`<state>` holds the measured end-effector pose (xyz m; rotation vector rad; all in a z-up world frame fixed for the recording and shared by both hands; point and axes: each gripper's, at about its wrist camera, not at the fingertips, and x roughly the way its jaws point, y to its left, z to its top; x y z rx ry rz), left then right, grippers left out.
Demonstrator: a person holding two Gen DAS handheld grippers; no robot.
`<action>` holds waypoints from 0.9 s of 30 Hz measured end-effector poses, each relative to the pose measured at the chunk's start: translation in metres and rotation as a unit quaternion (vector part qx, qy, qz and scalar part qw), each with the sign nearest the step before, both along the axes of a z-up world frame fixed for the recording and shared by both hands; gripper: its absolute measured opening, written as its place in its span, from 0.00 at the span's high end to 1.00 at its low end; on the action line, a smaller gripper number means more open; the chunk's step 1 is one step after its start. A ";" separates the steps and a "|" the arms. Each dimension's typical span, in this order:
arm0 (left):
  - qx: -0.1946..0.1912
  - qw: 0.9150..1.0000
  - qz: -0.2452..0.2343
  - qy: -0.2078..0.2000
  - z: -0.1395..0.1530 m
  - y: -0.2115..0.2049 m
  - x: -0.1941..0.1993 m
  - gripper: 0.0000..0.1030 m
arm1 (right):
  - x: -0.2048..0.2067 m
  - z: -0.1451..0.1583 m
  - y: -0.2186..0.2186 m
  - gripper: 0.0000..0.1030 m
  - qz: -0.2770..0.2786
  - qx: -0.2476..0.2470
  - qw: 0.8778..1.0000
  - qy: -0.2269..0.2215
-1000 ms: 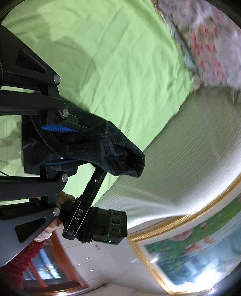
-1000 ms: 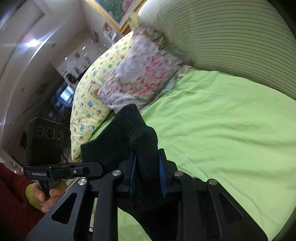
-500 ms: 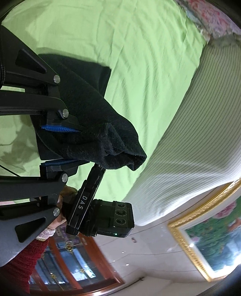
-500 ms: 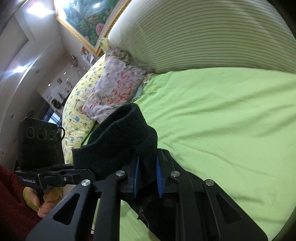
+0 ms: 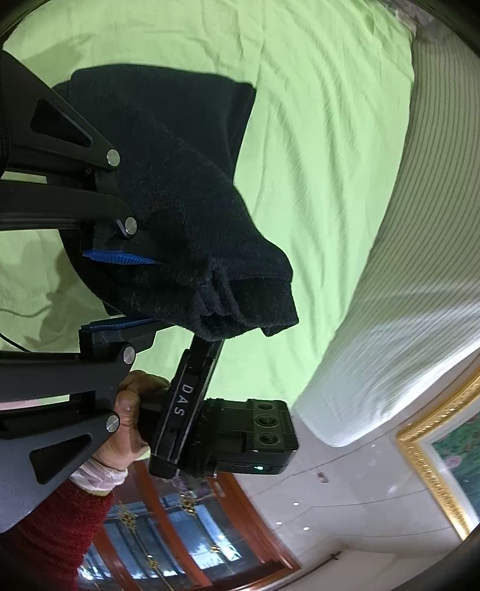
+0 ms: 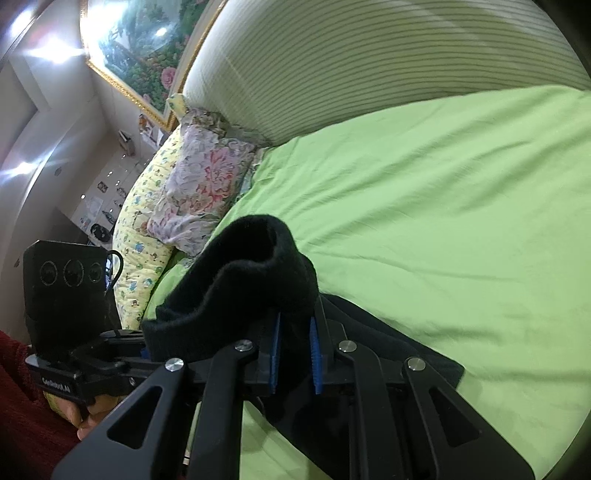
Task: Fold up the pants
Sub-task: 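Lift the folded end with both grippers and fold it over the pants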
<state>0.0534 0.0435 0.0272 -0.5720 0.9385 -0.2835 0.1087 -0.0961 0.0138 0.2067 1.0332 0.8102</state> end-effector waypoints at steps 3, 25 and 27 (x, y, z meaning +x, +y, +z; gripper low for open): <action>0.011 1.000 -0.012 0.007 -0.008 -0.008 0.005 0.77 | -0.002 -0.005 -0.009 0.86 -0.009 -0.005 1.000 0.005; -0.003 0.994 -0.085 0.065 -0.047 -0.048 0.034 0.52 | -0.034 -0.014 -0.074 0.85 -0.170 -0.004 0.984 0.054; -0.010 0.994 -0.089 0.064 -0.044 -0.044 0.030 0.51 | -0.039 -0.012 -0.076 0.81 -0.185 -0.002 0.981 0.060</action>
